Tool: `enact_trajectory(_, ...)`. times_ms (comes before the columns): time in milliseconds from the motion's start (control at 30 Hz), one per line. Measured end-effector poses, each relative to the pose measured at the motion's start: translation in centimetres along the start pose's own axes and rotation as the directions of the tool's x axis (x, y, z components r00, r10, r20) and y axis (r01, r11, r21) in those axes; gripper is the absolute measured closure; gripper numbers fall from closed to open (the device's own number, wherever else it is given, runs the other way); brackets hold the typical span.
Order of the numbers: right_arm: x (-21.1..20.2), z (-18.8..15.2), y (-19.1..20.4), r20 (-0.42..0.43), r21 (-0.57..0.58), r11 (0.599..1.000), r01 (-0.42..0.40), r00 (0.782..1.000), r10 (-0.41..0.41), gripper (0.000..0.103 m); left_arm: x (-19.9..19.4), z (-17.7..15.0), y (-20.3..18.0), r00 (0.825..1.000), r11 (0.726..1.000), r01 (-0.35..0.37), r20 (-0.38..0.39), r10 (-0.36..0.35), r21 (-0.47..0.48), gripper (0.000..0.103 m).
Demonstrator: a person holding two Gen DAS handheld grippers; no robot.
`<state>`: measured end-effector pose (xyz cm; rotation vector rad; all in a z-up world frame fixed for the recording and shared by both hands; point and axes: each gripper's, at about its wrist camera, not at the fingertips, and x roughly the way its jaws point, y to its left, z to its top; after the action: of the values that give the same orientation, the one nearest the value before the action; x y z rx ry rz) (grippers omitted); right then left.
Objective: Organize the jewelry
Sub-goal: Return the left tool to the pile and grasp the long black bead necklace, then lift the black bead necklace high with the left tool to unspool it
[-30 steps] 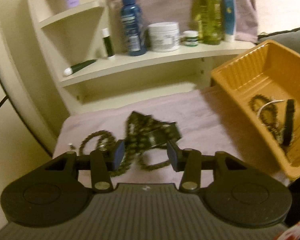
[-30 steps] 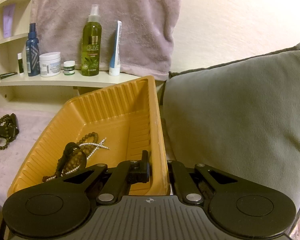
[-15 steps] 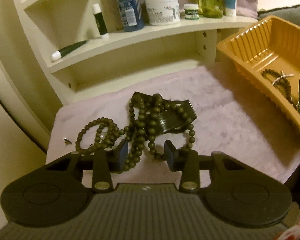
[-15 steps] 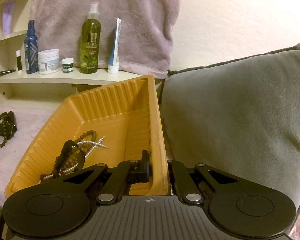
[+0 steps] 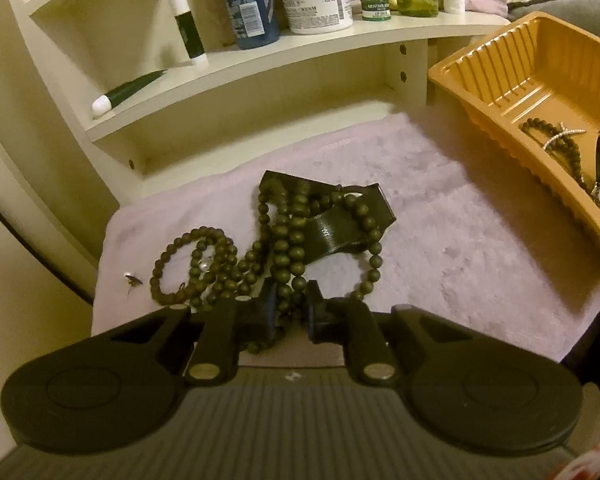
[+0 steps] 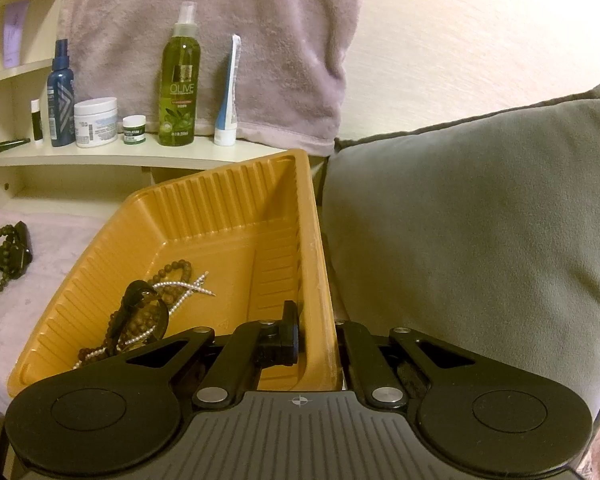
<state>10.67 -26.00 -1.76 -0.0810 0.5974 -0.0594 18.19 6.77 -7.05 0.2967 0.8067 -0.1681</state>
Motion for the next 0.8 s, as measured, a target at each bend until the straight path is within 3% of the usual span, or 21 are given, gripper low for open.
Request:
enact_trajectory(333, -0.2, 0.0, 0.2, 0.011, 0.005, 1.0, -0.002, 1.0, 0.002, 0.1, -3.8, 2.3, 1.9, 0.994, 0.997, 0.03, 0.11, -0.023, -0.065, 0.09)
enact_trajectory(800, -0.5, -0.1, 0.4, 0.017, 0.009, 1.0, -0.003, 1.0, 0.002, 0.1, -8.2, 7.8, 3.0, 0.965, 0.998, 0.056, 0.259, -0.047, -0.028, 0.09)
